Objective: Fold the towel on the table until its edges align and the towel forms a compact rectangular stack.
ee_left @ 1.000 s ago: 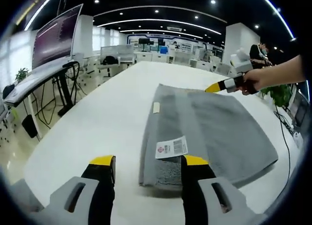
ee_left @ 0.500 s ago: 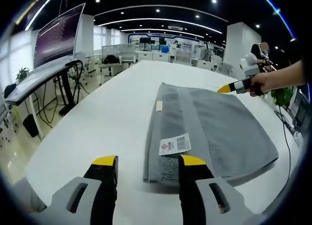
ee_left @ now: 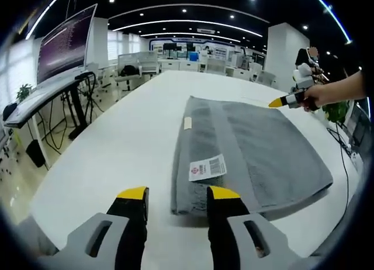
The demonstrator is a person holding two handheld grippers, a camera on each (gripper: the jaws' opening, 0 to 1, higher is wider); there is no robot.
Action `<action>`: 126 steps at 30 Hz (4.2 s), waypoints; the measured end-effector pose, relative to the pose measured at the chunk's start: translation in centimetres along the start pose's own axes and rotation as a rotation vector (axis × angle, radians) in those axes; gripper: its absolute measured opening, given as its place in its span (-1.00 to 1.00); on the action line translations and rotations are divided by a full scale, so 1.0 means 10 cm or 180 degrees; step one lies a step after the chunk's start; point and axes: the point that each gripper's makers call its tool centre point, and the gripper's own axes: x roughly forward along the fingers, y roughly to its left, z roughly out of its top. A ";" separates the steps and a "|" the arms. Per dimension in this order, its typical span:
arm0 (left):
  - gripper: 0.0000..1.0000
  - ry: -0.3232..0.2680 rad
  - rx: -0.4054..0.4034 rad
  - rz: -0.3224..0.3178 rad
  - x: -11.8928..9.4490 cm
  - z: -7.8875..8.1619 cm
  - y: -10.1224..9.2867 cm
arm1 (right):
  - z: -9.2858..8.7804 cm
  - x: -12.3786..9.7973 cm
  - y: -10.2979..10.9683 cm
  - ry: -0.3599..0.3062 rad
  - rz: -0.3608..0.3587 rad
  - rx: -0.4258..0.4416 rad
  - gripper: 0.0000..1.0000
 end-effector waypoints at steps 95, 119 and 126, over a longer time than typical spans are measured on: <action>-0.83 0.0517 0.1244 -0.1514 0.10 -0.14 -2.02 | -0.81 -0.73 -1.35 0.0048 -0.0602 -0.0459 -0.91; -0.83 0.0473 0.1401 -0.1787 0.08 -0.22 -2.64 | -1.09 -1.01 -2.08 0.0074 -0.0705 0.0119 -0.91; -0.83 0.0489 0.1414 -0.1719 0.09 -0.21 -2.64 | -1.07 -1.12 -1.88 -0.0079 -0.0665 0.0498 -0.91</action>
